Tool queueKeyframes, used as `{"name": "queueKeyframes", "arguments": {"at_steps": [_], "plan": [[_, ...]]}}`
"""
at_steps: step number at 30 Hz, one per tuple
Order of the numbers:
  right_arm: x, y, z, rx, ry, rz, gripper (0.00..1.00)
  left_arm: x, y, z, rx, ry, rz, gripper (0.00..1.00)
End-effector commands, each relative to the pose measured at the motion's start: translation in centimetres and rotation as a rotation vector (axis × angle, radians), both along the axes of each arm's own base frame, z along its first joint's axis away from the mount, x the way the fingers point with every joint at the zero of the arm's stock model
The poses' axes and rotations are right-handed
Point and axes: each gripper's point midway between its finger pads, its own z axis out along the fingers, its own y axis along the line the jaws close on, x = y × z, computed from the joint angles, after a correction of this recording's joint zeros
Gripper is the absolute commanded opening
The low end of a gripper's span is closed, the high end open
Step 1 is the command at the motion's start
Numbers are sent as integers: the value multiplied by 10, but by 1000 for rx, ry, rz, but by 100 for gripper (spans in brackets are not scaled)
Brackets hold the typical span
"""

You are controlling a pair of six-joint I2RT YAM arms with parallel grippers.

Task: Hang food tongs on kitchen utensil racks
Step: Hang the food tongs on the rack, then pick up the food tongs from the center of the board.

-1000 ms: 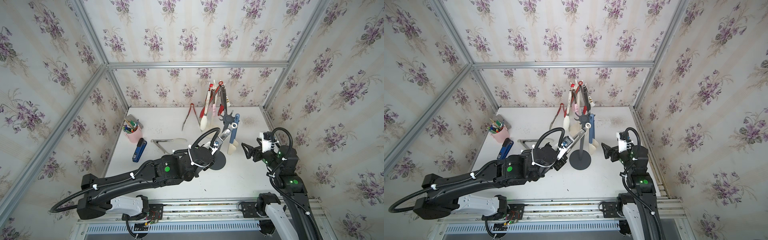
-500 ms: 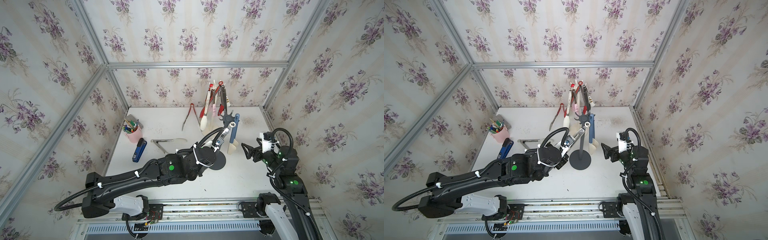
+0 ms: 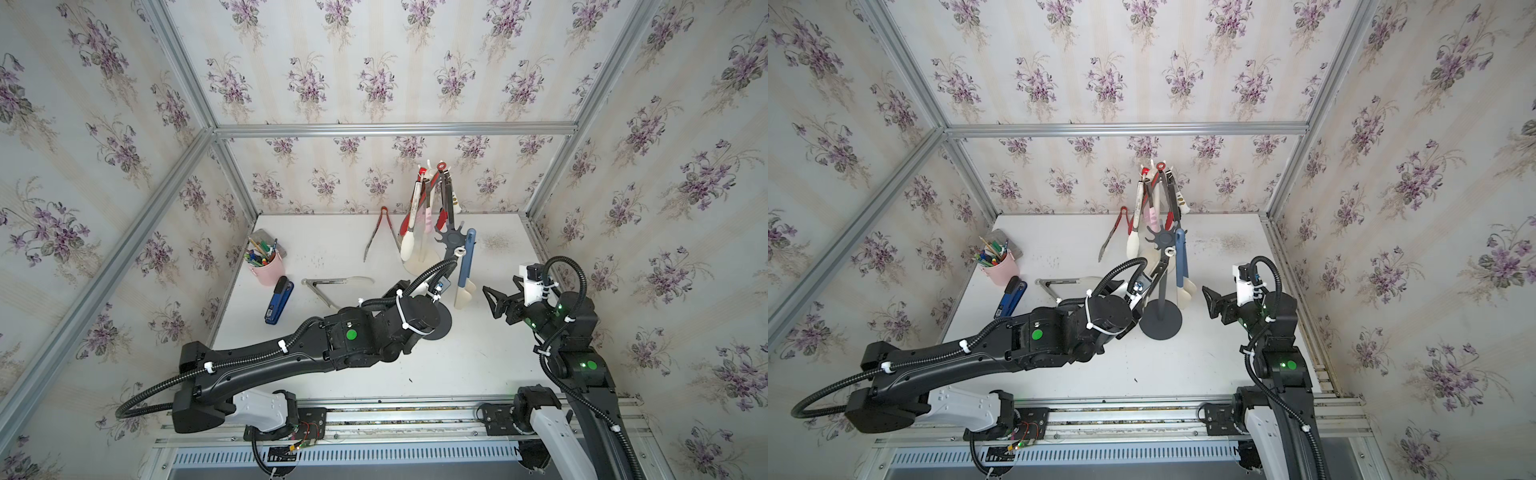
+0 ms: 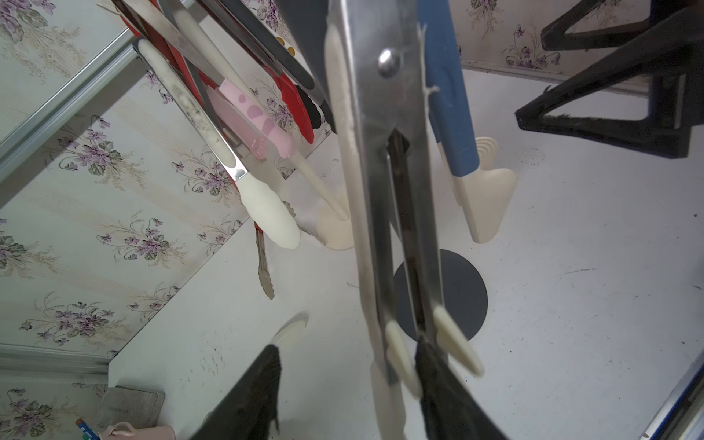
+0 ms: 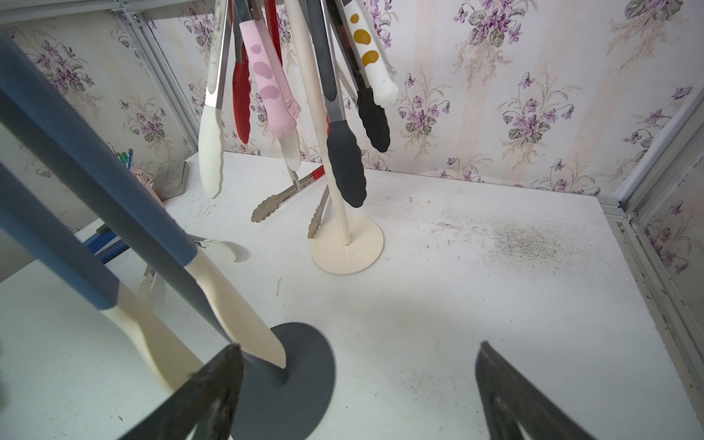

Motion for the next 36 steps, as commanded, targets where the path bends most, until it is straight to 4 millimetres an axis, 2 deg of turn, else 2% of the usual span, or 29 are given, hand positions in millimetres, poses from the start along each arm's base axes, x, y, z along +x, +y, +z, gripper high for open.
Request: {"name": "queueKeyframes", "arguments": {"at_steps": [1,9,16,22,27,32,36], "plan": [[1,2,5,-9,-27,11,94,-1,0,-1,-35,13,12,81],[3,2,5,-3,-27,10,94,4,16,-1,-108,22,67,97],[3,2,5,3,-26,11,94,15,62,-23,-243,115,196,99],[1,1,5,2,-21,8,94,28,117,-63,-370,260,394,99],[-1,2,5,2,-20,14,94,37,175,-110,-374,402,655,99],[-2,3,4,2,-17,18,94,40,208,-146,-345,511,809,99],[-5,3,4,3,-16,21,94,45,224,-172,-345,603,898,98]]}}
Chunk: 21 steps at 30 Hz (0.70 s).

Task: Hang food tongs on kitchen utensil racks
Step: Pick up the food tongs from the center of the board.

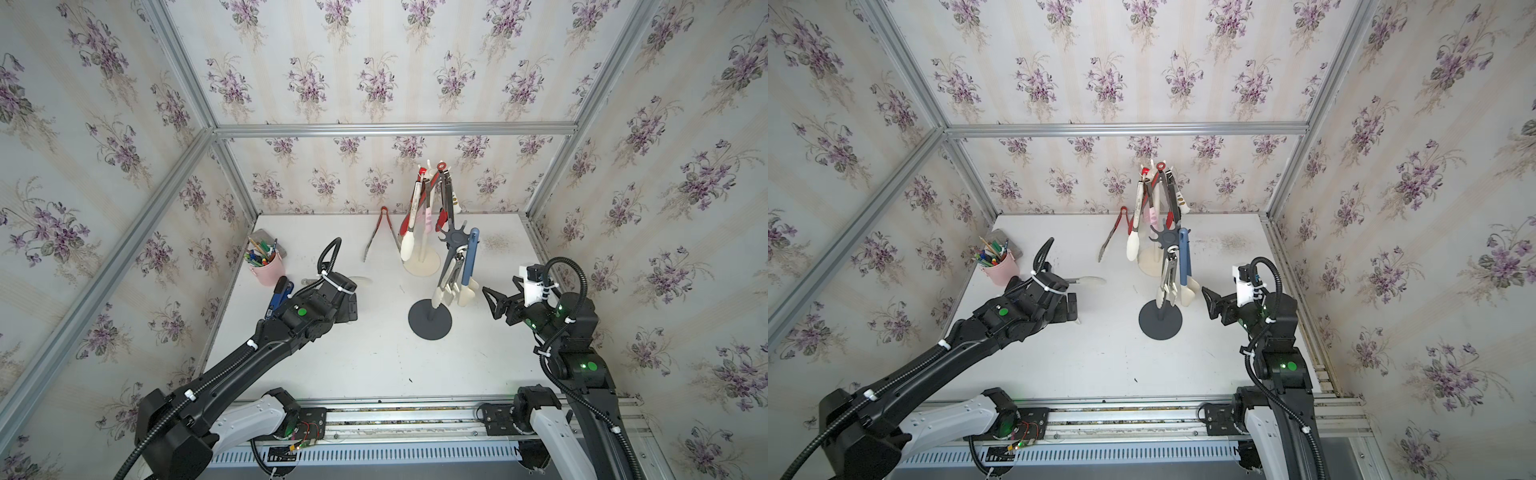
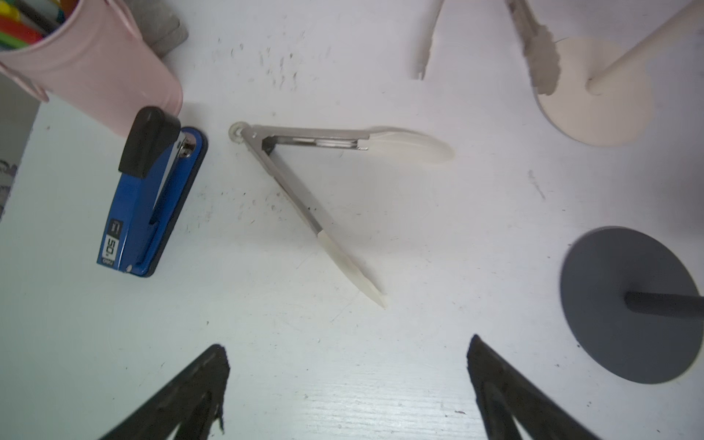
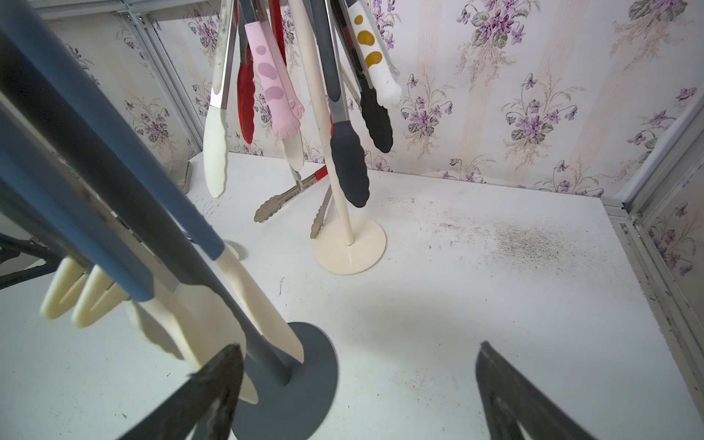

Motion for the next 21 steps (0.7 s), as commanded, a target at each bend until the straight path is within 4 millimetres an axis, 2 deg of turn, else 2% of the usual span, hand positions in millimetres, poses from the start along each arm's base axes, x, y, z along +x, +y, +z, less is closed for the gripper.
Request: {"name": "queueKeyframes", "arguments": {"at_steps": [1,10,14,15,19,21], "plan": [[-3,2,2,0,-9,14,94,-3,6,-21,-52,99,59,98],[-7,4,2,4,-4,24,94,27,21,-59,-133,209,157,83],[-7,5,1,-1,-2,32,94,44,26,-73,-180,236,194,70],[-7,5,0,-4,-2,32,94,47,27,-82,-177,263,202,67],[-6,5,-2,-9,3,33,94,58,29,-97,-156,303,206,65],[-6,6,-2,-8,4,40,94,62,32,-105,-149,319,222,61]]}}
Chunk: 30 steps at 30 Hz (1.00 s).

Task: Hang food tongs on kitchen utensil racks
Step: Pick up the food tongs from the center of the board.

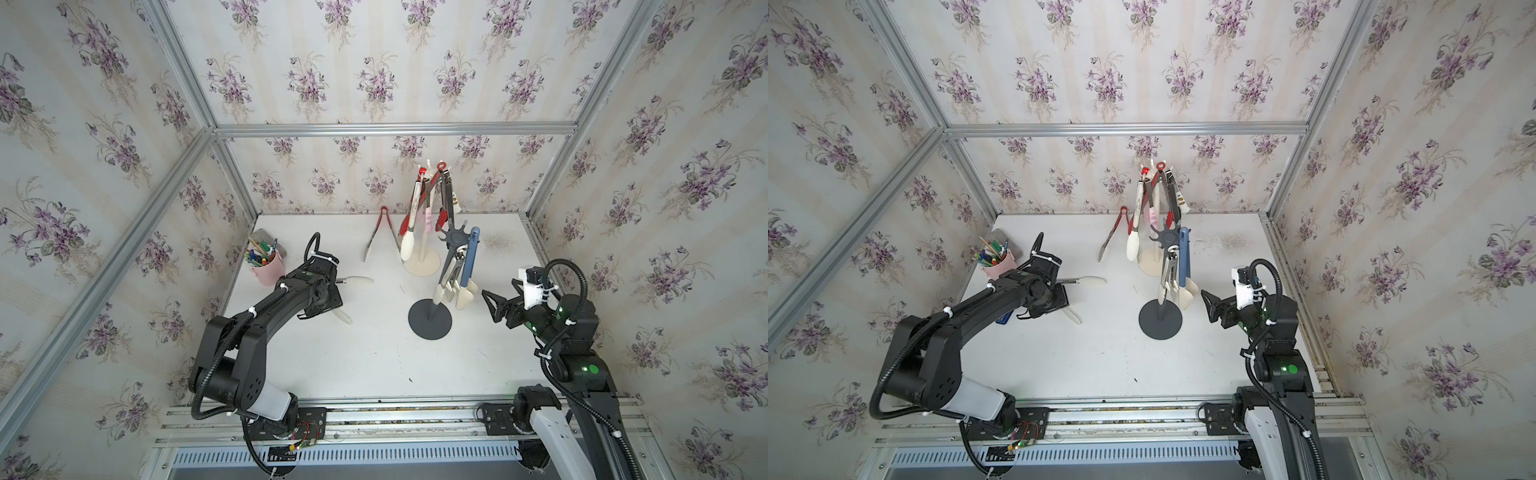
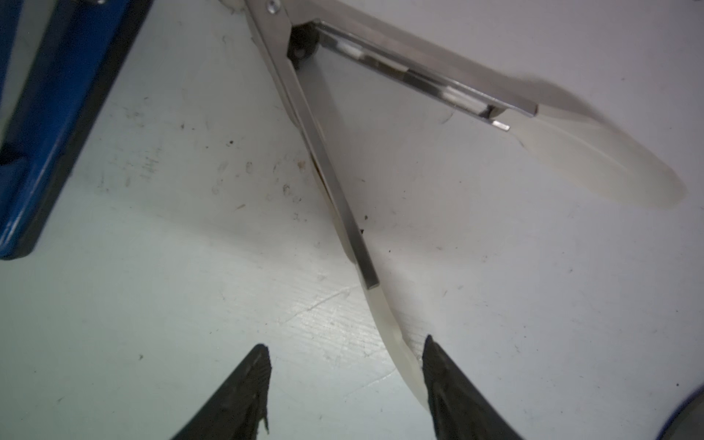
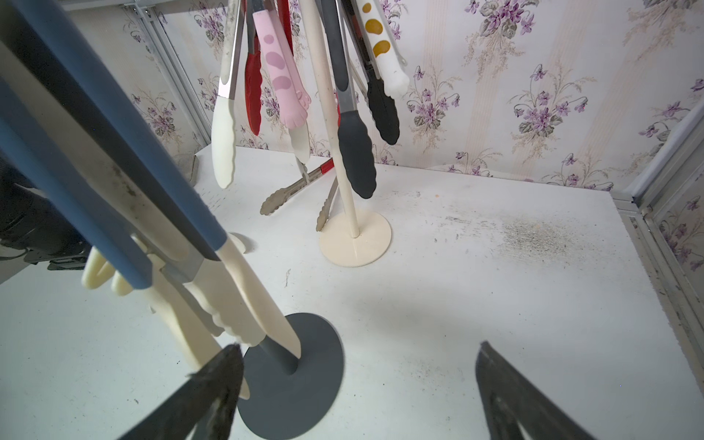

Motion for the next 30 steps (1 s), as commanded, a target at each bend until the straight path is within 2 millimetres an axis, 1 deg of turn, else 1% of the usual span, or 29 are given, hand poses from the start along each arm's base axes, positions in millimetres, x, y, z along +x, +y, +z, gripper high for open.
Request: {"name": "queueKeyframes", "arguments": {"at_steps": [1,4,5,9,13,15,18,20,23,24,26,30], "plan": [[0,4,2,-8,-15,25,94,9,1,-7,-4,7,9,59],[-1,3,0,-14,-10,26,94,16,3,-12,1,5,14,56],[-1,3,-1,-17,-8,27,94,18,3,-13,1,4,16,52],[-1,3,-3,-28,-4,29,94,27,4,-21,5,15,24,49],[-1,4,-4,-30,-3,34,94,34,5,-30,6,29,22,42],[-1,5,-5,-34,-2,37,94,36,4,-37,-2,48,22,37],[0,5,-5,-41,-2,37,94,39,2,-40,-12,53,19,30],[0,5,-7,-45,-1,39,94,38,4,-43,-1,59,16,25],[1,5,-6,-50,-4,38,94,35,3,-48,-8,77,-3,14],[1,5,-6,-54,-5,36,94,34,3,-47,-9,76,-7,11],[2,5,-6,-60,-7,36,94,32,4,-43,-10,62,-19,8],[3,5,-7,-65,-8,37,94,35,3,-21,-5,4,-75,2]]}}
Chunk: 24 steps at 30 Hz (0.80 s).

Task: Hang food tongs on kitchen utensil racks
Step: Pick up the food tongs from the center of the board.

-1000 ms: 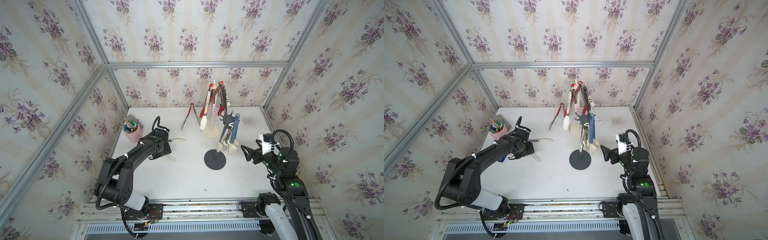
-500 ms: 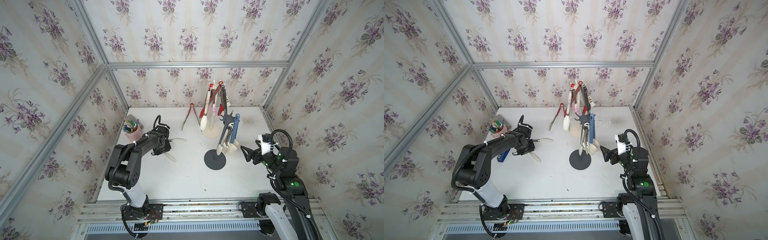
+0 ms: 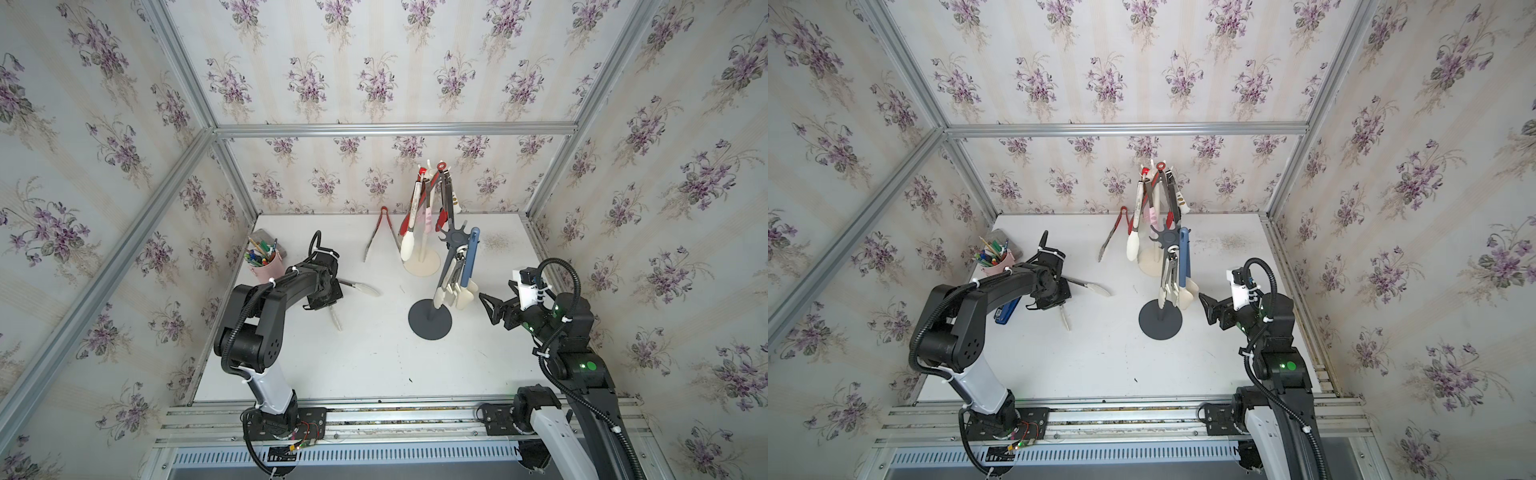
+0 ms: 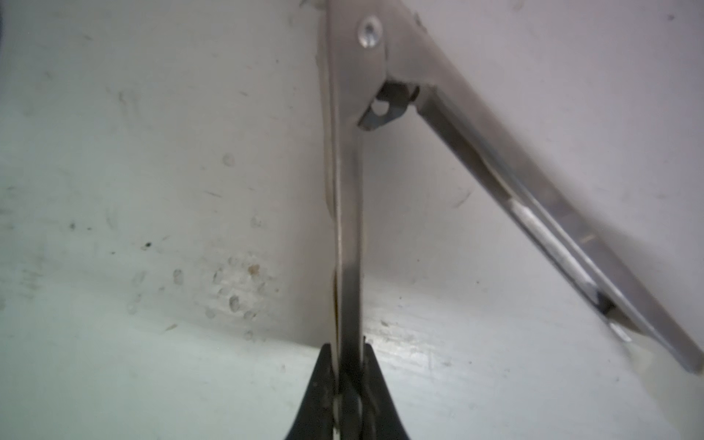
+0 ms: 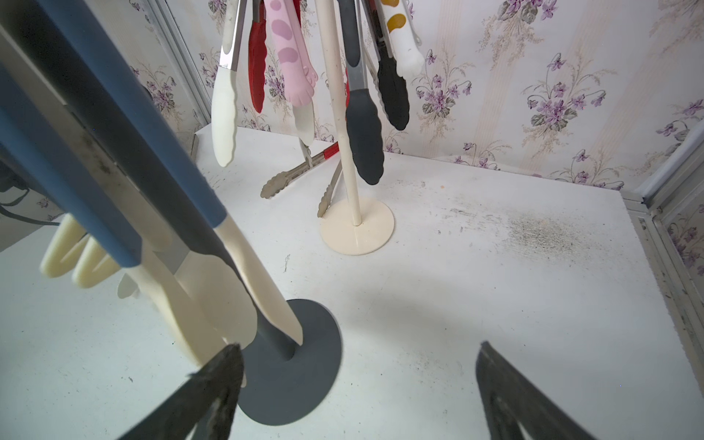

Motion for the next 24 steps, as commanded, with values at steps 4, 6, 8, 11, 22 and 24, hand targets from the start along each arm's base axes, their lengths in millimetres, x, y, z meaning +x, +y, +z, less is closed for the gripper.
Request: {"name": "queueKeyframes", "arguments": {"at_steps": [4,6,8,11,22,24], "plan": [[3,-2,4,-24,-32,-5,94,3,-2,45,15,-127,-106,0],[3,-2,5,-27,-33,-8,94,3,-8,66,21,-189,-156,0],[3,-2,5,-30,-37,-7,94,1,-14,88,52,-255,-212,0],[5,-4,4,-33,-39,-18,94,-7,-22,126,130,-376,-295,0],[4,-7,4,-36,-37,-36,94,-51,-60,239,256,-838,-537,0],[5,-6,5,-34,-41,-34,94,-60,-65,251,261,-883,-593,0]]}}
